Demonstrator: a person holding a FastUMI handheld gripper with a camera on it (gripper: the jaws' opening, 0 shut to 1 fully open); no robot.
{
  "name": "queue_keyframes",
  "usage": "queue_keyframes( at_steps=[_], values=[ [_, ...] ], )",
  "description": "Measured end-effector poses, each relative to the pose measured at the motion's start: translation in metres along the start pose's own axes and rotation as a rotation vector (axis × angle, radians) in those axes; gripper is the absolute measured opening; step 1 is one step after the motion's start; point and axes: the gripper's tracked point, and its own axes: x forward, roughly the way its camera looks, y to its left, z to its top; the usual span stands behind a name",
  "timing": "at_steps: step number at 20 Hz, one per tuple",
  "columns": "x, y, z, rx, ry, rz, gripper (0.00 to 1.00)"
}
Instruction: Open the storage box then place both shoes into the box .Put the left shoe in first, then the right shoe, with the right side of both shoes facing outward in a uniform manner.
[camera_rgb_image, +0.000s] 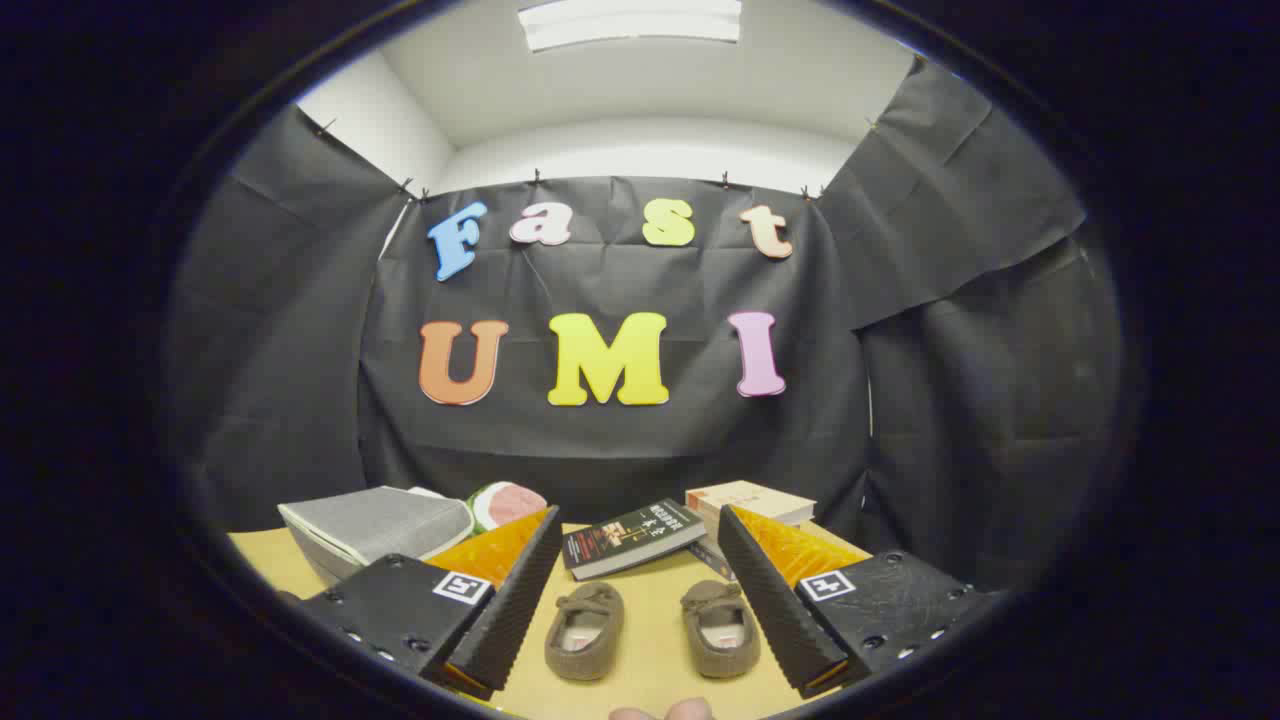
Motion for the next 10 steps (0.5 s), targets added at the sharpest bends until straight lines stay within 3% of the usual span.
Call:
queue_keyframes(
  at_steps=[10],
  values=[
    [0.008, 0.019, -0.005, -0.015, 0.017, 0.01, 0.96]
  ],
)
